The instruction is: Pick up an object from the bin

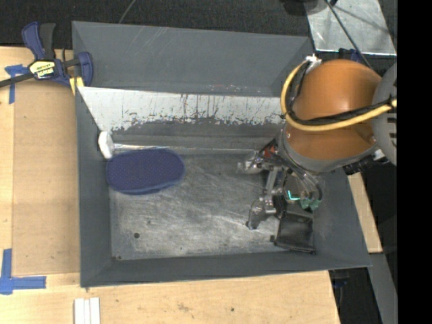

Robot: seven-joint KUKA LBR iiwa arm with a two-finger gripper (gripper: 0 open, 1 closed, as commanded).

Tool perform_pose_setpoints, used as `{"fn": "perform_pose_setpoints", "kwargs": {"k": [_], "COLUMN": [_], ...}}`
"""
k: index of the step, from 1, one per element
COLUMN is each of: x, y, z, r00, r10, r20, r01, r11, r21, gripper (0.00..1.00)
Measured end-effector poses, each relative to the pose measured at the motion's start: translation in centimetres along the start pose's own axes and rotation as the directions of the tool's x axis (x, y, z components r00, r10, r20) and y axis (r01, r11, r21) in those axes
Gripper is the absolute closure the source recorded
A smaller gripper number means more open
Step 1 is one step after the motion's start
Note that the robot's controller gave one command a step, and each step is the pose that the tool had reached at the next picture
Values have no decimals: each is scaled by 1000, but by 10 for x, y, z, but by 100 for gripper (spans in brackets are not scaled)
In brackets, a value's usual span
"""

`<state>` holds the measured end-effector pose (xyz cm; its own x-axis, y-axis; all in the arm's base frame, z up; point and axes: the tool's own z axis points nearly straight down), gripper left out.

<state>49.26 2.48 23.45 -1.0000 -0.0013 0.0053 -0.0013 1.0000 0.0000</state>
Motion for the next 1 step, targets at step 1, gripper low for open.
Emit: {"fn": "perform_pose_setpoints", "kwargs": {"k": [1], "x": [6], "y": [-91], "z": [163], "r00": [997], "r10": [-75], "r20": [16], "r01": [75], "r11": [997], "r21": [0], "gripper": [0]}}
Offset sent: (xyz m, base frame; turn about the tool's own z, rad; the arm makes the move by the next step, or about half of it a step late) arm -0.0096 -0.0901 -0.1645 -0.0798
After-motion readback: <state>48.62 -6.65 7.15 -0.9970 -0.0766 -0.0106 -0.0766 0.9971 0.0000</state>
